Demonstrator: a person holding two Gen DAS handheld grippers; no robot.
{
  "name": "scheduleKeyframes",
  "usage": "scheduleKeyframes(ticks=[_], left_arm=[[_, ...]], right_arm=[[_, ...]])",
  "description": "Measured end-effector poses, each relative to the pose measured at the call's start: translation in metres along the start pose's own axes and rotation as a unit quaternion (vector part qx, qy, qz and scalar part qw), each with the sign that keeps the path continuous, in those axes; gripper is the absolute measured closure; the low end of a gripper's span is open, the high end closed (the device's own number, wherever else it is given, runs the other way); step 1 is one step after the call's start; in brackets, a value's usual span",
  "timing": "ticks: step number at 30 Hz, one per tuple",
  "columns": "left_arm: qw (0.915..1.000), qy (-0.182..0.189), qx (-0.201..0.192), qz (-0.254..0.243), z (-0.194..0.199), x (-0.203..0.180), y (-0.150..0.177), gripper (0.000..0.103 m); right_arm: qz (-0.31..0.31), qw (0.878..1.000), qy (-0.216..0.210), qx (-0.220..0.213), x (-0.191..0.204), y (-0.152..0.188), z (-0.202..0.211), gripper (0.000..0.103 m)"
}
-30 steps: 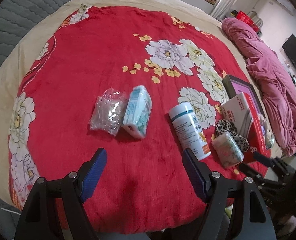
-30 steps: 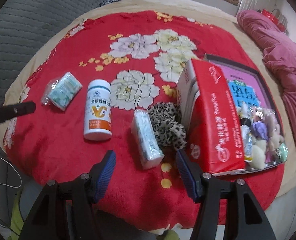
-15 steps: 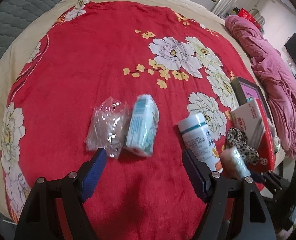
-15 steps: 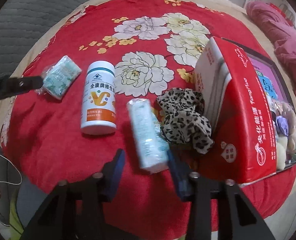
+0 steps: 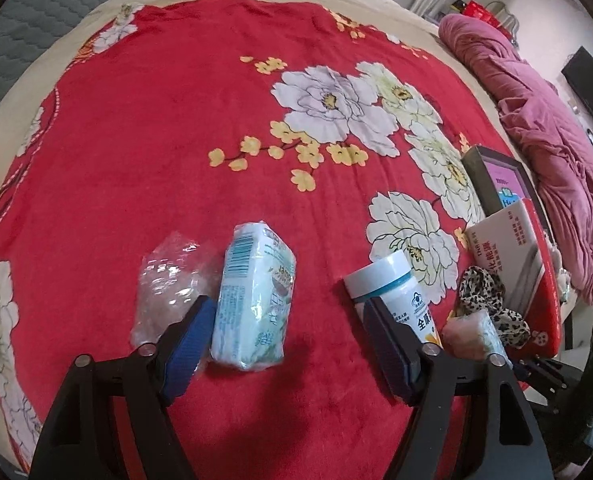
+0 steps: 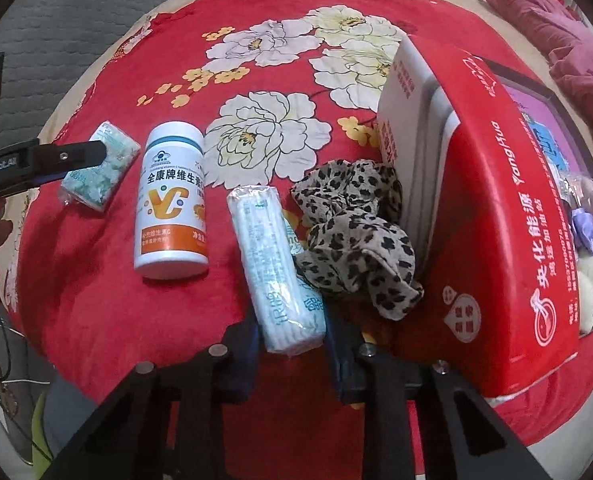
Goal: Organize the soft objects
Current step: 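Grasp the blue-white packet with the left tool while the right tool grasps the wrapped white roll, then lift and carry the packet with the left tool while the right tool carries the roll to the tray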
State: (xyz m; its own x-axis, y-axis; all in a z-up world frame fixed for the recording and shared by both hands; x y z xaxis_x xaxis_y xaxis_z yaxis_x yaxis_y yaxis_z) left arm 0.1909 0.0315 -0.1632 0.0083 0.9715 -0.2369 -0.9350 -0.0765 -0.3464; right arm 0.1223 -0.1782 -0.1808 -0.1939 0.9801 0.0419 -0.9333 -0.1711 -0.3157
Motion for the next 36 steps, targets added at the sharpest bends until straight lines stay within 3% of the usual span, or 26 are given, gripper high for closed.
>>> scheduleKeyframes(ticks=[3,10,15,19,22,26,36], left_arm=[[0.9998,0.012,0.013,-0.008,-0.006,-0.004,0.003,0.046],[0.9998,0.008,0.02,-0.005,-0.012,0.0,0.007,0.05],[0.9996,-0.004,0.028,0.002,-0.021,0.0,0.004,0.063],[0.9995,-0.005,0.03,-0.006,-0.025,-0.006,0.002,0.064],[0.9994,-0.012,0.031,-0.004,-0.027,-0.004,0.002,0.075],[0.9995,-0.006,0.028,0.017,-0.024,0.002,0.002,0.078],[0.9999,0.013,0.004,0.01,0.009,-0.013,0.006,0.078]], right_arm=[[-0.001,1.0,-0.007,0.001,0.0,0.0,0.0,0.075],[-0.008,1.0,-0.022,0.002,0.001,-0.001,0.0,0.075],[-0.012,0.999,-0.03,0.002,0.0,0.0,0.001,0.077],[-0.02,0.999,-0.044,0.001,-0.001,0.001,0.005,0.079],[-0.035,0.998,-0.061,0.0,-0.003,0.002,0.007,0.08],[-0.048,0.996,-0.073,-0.006,-0.005,0.001,0.014,0.081],[-0.049,0.995,-0.084,-0.024,-0.001,-0.006,0.038,0.081]])
Point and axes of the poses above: each gripper's, at about its wrist camera, not at the fingertips, and z roughly against the way its jaws point, x to its left, y to its underside, the point moved 8 cm from there along -z, roughly the way its jaws point
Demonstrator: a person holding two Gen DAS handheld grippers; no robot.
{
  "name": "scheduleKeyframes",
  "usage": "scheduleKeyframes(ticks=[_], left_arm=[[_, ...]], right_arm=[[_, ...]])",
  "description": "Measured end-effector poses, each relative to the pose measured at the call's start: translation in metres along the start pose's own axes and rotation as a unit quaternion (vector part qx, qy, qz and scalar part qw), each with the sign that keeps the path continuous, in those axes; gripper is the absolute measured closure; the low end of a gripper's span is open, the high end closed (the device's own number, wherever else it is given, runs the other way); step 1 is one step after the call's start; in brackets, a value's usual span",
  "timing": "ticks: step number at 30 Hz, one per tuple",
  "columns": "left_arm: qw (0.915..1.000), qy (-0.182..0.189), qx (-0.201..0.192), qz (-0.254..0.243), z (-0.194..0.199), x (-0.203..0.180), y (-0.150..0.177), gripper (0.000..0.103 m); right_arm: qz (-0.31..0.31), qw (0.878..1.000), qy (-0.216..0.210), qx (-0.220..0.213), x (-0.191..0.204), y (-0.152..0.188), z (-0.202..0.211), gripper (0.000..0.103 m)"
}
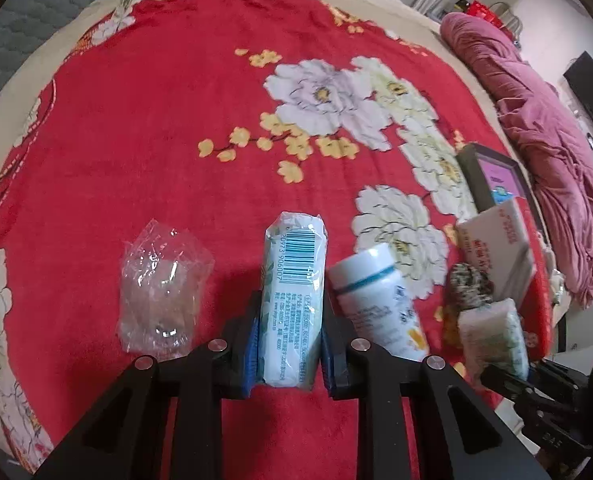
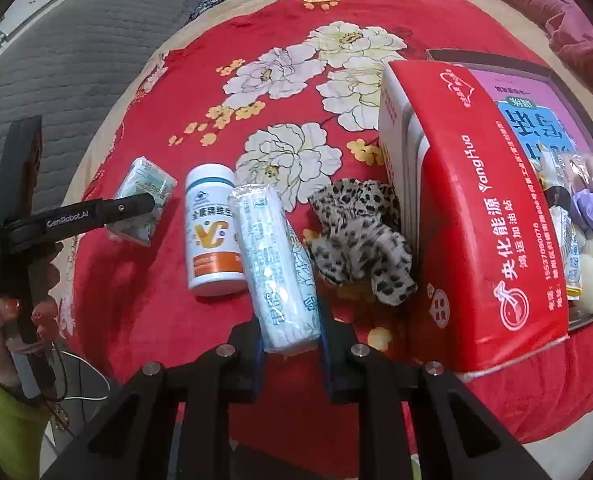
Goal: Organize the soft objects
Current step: 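Lift and carry the packet with the left tool while the right tool carries the roll to the tray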
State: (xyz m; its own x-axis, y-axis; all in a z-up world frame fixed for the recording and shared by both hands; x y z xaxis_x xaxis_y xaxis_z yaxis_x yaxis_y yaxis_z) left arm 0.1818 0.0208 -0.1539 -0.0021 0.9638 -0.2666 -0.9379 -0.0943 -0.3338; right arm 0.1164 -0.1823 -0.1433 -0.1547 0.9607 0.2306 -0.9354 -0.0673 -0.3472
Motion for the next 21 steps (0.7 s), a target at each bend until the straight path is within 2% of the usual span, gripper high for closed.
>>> scheduleKeyframes(ticks=[8,21], left_arm=[[0.9997,0.012,-0.013,-0.02,0.028,-0.018,0.01,0.078],[0.9976,0.006,-0.046,-0.052,0.072,-0.05,0.016,0.078]], right_arm=[[-0.001,1.0,-0.008,0.011,0.009,0.012,0.003,0.081],[0.008,0.999,-0.005,-0.04,0.019,-0.003,0.05,0.081]])
Point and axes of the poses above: each gripper's, at about its wrist camera, not at the fingertips, and z roughly against the way its jaws point, x to its left, y to its underside, the point moved 8 cm from there along -z, roughly the way its jaws point
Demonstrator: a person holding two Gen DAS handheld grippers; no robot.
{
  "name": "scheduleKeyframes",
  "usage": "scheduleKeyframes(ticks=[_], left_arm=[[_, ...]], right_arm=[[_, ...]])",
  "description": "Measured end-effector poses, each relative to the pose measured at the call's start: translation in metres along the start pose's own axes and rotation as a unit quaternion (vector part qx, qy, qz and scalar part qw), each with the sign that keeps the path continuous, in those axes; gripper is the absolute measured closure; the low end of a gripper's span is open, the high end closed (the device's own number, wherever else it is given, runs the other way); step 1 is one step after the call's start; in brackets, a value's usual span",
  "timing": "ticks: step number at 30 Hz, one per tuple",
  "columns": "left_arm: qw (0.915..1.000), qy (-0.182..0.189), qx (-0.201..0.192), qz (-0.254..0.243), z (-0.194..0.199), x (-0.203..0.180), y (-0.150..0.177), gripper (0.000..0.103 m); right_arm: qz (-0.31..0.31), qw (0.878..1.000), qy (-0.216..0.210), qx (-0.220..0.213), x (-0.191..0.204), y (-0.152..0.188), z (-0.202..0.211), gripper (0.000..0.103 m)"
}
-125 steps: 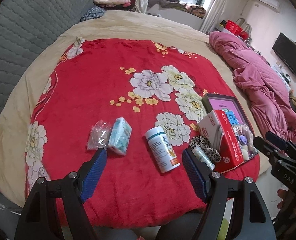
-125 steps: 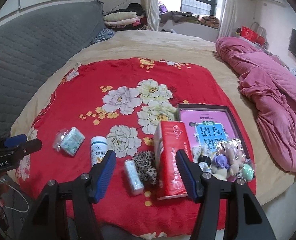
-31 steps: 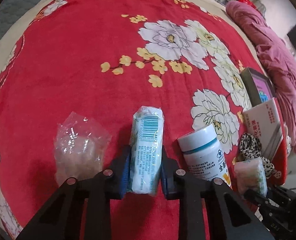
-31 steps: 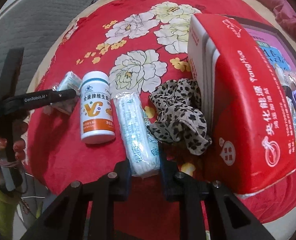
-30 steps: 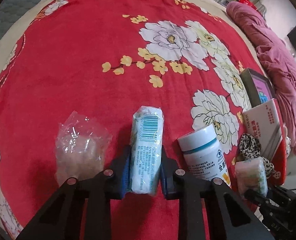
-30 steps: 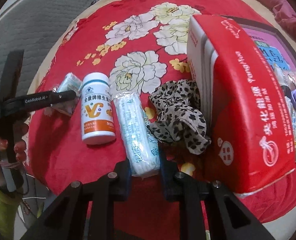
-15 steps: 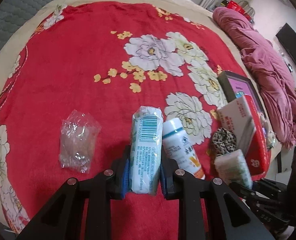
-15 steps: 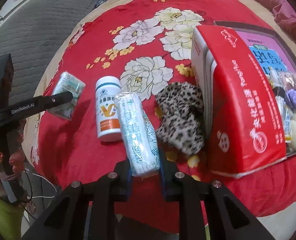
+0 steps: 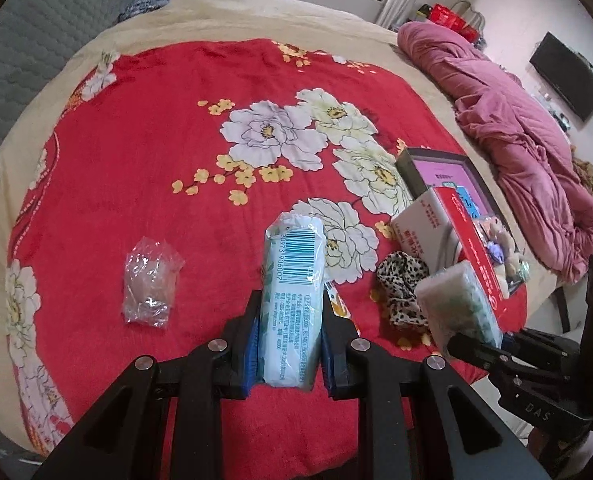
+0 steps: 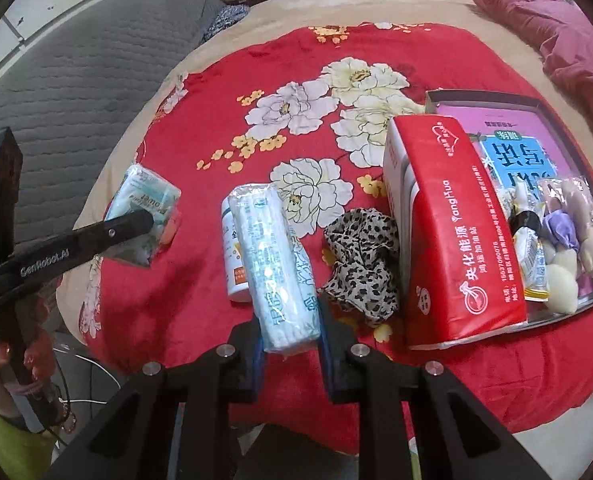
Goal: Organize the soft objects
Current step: 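Lift and carry the packet with the left tool while the right tool carries the roll to the tray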
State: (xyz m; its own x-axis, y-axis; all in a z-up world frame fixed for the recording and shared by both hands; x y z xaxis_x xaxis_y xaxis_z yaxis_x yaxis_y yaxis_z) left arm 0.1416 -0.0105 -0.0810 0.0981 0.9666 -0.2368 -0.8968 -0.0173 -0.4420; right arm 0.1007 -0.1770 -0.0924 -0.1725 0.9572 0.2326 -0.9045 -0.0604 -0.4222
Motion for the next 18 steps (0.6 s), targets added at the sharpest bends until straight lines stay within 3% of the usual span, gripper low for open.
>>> scheduleKeyframes(ticks=[18], left_arm=[[0.9994,0.001,-0.027,-0.02,0.042,-0.034,0.005,0.078]], right_arm=[[-0.01,0.999,0.008,-0.052,-0.008,-0.01,0.043,0.081]])
Point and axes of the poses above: each gripper's, at about its wrist camera, not at the fingertips, and z roughly against the way its jaws point, x to its left, y to its underside, the point moved 8 cm from there along -z, roughly the way its jaws point
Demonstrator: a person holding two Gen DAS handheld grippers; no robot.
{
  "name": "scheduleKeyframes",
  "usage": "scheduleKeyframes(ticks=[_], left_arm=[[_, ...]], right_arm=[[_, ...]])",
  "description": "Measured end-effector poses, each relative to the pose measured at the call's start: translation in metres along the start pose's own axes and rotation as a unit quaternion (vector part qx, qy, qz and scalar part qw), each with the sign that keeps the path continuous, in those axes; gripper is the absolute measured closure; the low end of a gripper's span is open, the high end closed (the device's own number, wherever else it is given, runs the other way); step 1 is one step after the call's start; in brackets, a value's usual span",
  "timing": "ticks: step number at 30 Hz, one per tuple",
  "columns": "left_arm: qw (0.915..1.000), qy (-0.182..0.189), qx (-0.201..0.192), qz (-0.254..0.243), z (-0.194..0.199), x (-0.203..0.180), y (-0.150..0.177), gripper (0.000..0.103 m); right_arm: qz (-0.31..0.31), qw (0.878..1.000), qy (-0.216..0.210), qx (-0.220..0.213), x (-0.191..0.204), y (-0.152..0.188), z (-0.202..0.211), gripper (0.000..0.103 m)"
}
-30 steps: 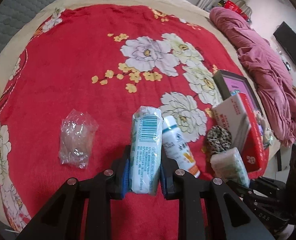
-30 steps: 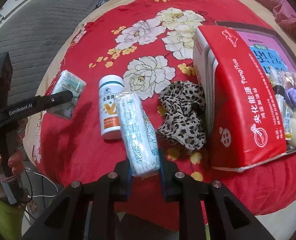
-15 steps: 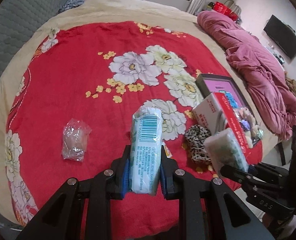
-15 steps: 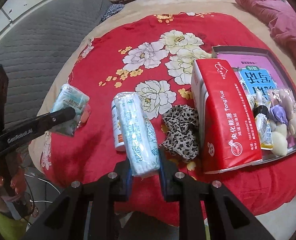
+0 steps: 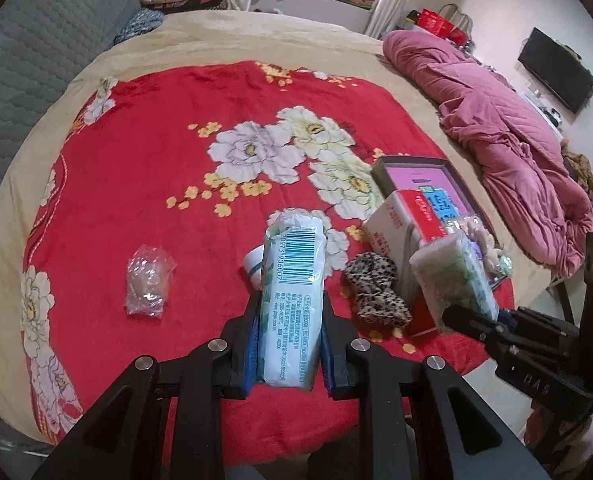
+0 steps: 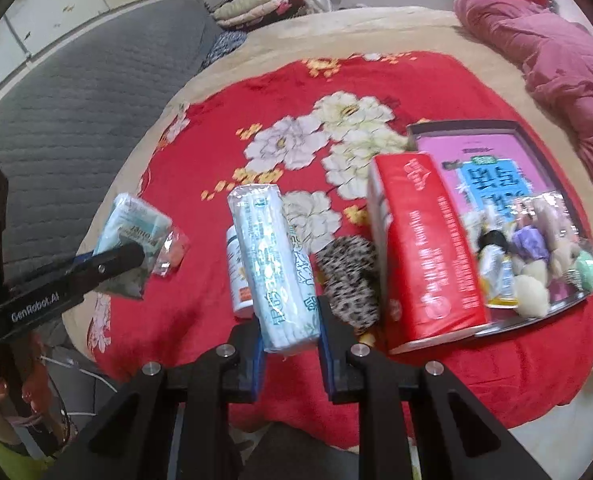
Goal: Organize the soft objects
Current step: 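Lift and carry the packet with the left tool while the right tool carries the roll to the tray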
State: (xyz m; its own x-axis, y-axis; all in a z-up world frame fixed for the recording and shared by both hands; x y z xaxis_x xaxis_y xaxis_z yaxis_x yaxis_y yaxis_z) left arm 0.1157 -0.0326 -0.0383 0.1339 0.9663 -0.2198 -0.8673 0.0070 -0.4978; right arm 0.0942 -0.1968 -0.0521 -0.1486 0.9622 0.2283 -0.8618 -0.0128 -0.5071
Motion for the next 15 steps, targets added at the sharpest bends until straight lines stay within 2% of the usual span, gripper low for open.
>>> scheduleKeyframes(ticks=[7,15], left_arm=[[0.9994,0.025,-0.01,-0.02,0.003,-0.049,-0.015,0.078],[0.997,0.055,-0.004,-0.055,-0.007,-0.12,-0.031,0.078]], right_arm=[[-0.042,0.998,0.024,-0.036,-0.051,-0.012,0.037,0.081],[-0.105,0.989,0.072,-0.075,-0.133,-0.023,0.083,0.081]])
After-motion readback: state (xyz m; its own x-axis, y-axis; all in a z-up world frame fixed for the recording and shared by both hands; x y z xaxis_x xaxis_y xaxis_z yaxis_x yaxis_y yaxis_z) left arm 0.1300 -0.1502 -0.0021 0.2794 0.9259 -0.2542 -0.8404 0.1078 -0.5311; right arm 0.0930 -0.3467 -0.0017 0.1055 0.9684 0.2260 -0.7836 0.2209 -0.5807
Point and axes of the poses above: each gripper's, at about its wrist camera, not at the fingertips, and z roughly against the way its jaws point, x to its left, y to its underside, the point moved 8 cm from there along -z, roughly the way its jaws point
